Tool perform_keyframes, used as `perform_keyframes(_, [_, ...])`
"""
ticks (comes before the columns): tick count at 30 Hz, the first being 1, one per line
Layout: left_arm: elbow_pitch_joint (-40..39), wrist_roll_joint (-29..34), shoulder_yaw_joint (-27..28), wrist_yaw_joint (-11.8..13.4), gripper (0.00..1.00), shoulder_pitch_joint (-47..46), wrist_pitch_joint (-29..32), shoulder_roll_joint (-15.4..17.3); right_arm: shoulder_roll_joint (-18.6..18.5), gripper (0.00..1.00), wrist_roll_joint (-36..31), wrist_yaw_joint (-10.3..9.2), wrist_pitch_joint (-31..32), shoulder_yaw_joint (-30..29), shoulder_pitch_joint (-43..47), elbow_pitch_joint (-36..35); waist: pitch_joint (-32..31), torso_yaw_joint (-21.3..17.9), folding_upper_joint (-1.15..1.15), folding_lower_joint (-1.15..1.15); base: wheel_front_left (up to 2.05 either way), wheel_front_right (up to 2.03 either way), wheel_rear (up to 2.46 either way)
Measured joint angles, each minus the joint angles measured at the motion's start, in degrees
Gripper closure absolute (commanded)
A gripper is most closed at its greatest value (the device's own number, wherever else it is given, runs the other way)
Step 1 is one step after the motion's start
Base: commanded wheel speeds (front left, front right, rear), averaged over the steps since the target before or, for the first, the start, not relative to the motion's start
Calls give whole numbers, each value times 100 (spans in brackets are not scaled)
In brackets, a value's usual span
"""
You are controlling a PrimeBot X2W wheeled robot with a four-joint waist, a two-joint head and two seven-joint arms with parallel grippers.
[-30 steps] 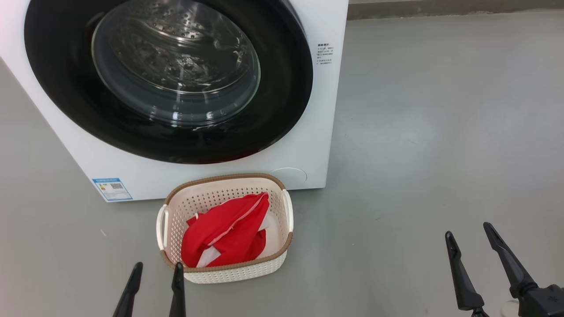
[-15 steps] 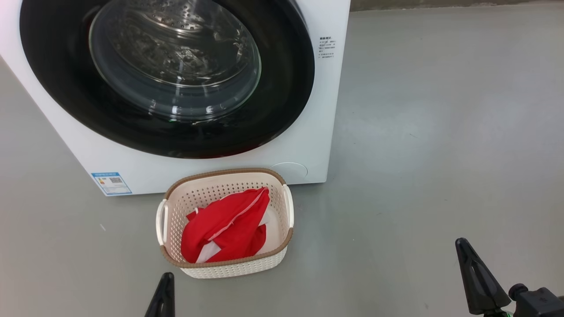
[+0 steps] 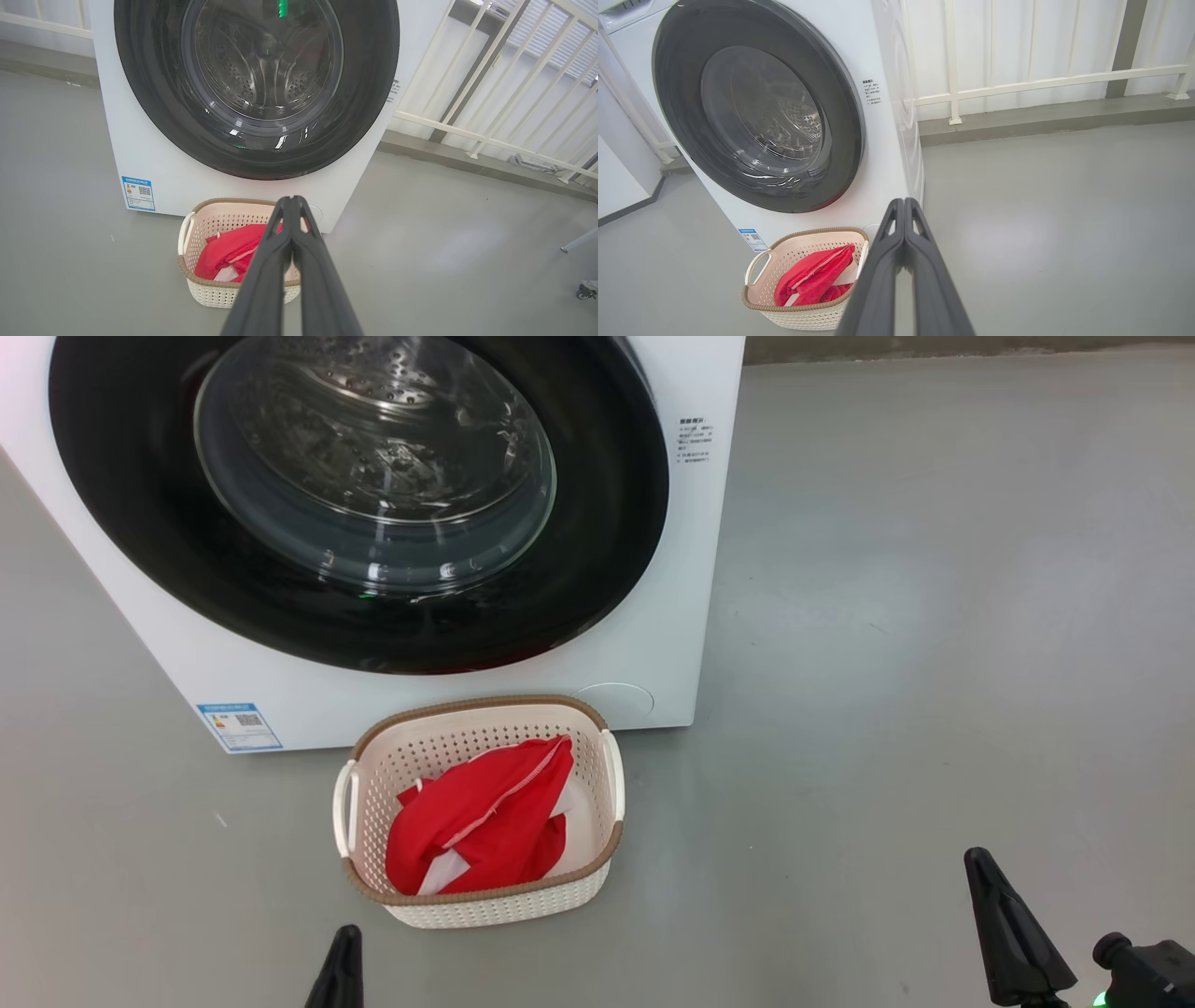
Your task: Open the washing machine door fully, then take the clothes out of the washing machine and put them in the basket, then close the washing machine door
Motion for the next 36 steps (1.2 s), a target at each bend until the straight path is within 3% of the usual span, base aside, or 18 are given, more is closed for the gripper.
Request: perform_keyframes(36, [549, -2455, 219, -397, 100, -439, 453, 15, -191, 100, 2646, 0, 302, 112, -516, 543, -56, 40, 0, 0, 0, 0, 0])
